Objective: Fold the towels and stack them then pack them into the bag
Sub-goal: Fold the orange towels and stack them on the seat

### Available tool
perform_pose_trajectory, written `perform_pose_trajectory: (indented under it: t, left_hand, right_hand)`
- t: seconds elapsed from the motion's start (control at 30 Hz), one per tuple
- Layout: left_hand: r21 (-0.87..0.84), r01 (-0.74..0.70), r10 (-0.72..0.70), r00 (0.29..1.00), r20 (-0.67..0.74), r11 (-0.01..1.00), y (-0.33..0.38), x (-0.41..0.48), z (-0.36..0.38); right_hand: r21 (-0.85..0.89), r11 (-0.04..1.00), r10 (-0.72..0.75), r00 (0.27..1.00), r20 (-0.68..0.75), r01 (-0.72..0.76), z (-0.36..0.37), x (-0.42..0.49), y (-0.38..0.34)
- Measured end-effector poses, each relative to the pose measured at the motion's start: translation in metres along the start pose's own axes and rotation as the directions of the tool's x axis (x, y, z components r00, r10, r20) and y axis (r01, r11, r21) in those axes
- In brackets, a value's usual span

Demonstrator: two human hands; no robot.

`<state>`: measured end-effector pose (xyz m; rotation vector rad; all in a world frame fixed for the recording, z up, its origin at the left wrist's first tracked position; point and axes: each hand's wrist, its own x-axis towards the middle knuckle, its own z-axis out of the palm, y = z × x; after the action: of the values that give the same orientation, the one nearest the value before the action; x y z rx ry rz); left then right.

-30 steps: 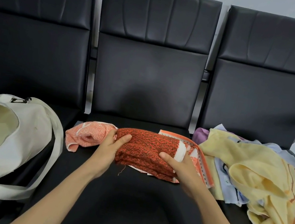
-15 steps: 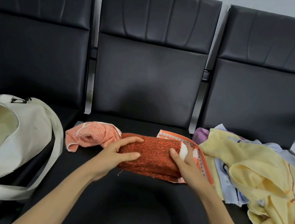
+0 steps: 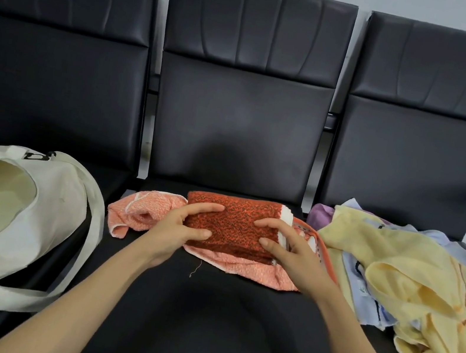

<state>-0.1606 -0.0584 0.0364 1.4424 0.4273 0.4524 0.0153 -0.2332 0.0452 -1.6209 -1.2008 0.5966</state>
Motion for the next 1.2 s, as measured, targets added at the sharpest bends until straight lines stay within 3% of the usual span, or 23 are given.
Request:
perform_pose_trajectory:
  t: [0.17, 0.3, 0.53, 0.73, 0.83, 0.9, 0.97, 1.07, 1.2]
  left_hand:
    - [0.093, 0.002, -0.001, 1.000, -0.012, 0.996, 0.019, 0.046, -0.037]
    - [0.213, 0.002, 0.008, 0.999, -0.044, 0.977, 0.029, 0.087, -0.080]
    - [0.262, 0.115, -0.056, 0.973, -0.222, 0.958, 0.002, 0.150, -0.146]
    - [0.333, 0.260, -0.147, 0.933, -0.329, 0.906, -0.043, 0.175, -0.176]
    - [0.467, 0.284, -0.096, 0.917, -0.386, 0.837, -0.062, 0.179, -0.181]
    - [0.690, 0.288, 0.054, 0.902, -0.428, 0.664, -0.062, 0.176, -0.183]
    - [0.786, 0.207, 0.185, 0.908, -0.376, 0.583, -0.059, 0.172, -0.181]
    - [0.817, 0.095, 0.238, 0.932, -0.273, 0.568, -0.060, 0.165, -0.177]
    - [0.841, 0.109, 0.258, 0.924, -0.282, 0.529, -0.066, 0.161, -0.178]
  right_hand:
    - [0.128, 0.984, 0.118, 0.991, 0.060, -0.125, 0.003, 0.066, 0.007]
    - [0.125, 0.981, 0.140, 0.987, 0.081, -0.149, 0.018, 0.130, 0.008]
    - [0.056, 0.978, 0.193, 0.974, 0.118, -0.201, 0.071, 0.223, 0.039]
    - [-0.148, 0.951, 0.290, 0.950, 0.118, -0.272, 0.111, 0.260, 0.083]
    - [-0.501, 0.841, 0.220, 0.975, -0.027, -0.204, 0.120, 0.263, 0.102]
    - [-0.671, 0.741, -0.033, 0.997, -0.075, -0.026, 0.122, 0.256, 0.102]
    - [-0.732, 0.669, -0.185, 0.983, 0.004, 0.129, 0.124, 0.250, 0.101]
    - [-0.739, 0.659, -0.073, 0.990, 0.121, 0.139, 0.122, 0.245, 0.102]
    - [-0.722, 0.678, -0.002, 0.983, 0.184, 0.136, 0.118, 0.239, 0.100]
